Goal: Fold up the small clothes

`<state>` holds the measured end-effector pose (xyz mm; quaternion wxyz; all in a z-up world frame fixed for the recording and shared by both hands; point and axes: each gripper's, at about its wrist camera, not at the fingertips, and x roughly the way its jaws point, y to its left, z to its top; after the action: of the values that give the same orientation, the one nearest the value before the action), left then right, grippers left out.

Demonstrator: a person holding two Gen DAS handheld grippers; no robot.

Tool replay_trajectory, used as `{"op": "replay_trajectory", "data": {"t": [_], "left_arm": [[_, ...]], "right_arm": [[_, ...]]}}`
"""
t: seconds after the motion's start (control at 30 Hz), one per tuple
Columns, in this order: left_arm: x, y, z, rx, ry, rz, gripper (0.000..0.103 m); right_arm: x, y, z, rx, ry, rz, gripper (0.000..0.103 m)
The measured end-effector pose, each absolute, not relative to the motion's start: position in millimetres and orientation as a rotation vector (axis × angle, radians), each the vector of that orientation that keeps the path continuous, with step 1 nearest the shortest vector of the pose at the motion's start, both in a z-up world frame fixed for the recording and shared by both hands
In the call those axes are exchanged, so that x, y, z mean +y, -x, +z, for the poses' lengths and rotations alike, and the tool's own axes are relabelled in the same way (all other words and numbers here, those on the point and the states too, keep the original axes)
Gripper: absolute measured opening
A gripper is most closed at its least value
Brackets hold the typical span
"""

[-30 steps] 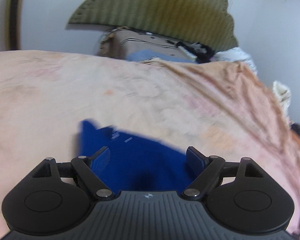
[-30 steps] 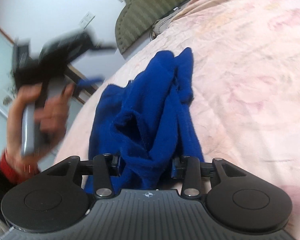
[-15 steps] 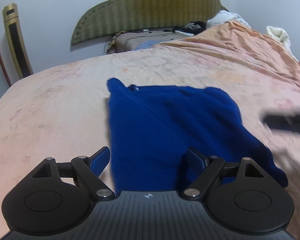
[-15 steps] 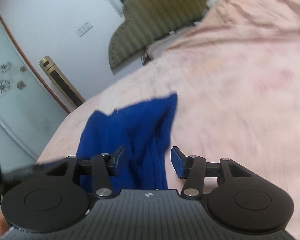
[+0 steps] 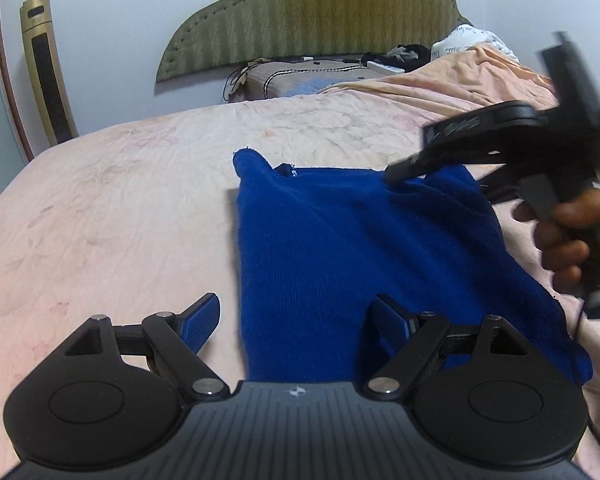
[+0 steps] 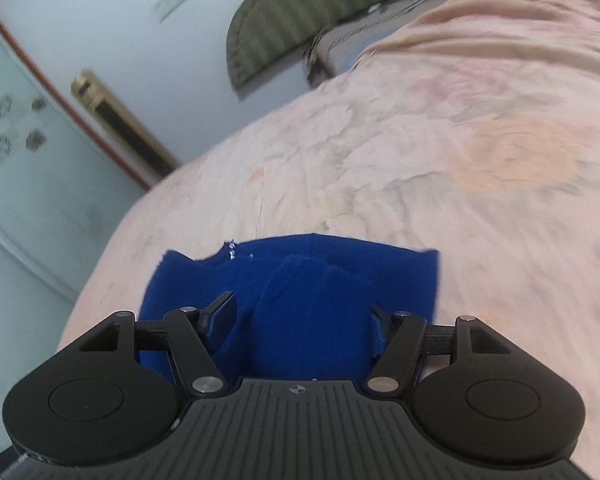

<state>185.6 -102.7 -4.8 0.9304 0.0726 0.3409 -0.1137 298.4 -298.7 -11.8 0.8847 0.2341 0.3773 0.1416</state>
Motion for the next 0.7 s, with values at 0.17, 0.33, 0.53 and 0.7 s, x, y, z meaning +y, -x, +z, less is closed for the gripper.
{"op": "replay_trajectory", "data": {"t": [0.17, 0.33, 0.53, 0.7], "left_arm": [[-103, -186, -5, 0.686, -0.153, -0.229, 0.084], [-102, -189, -5, 0.690, -0.139, -0.228, 0.084], [-105, -185, -10, 0.707, -0.155, -0.235, 0.084], [-104, -183, -12, 0.715, -0.158, -0.243, 0.084]], "right_arm": [[-291, -305, -8, 0.778, -0.376, 0.286, 0.011], [-291, -306, 8, 0.698, -0.276, 0.185, 0.007], [-293, -306, -2, 0.716, -0.200, 0.122, 0.019], [-300, -261, 18, 0.630, -0.215, 0.078, 0.036]]}}
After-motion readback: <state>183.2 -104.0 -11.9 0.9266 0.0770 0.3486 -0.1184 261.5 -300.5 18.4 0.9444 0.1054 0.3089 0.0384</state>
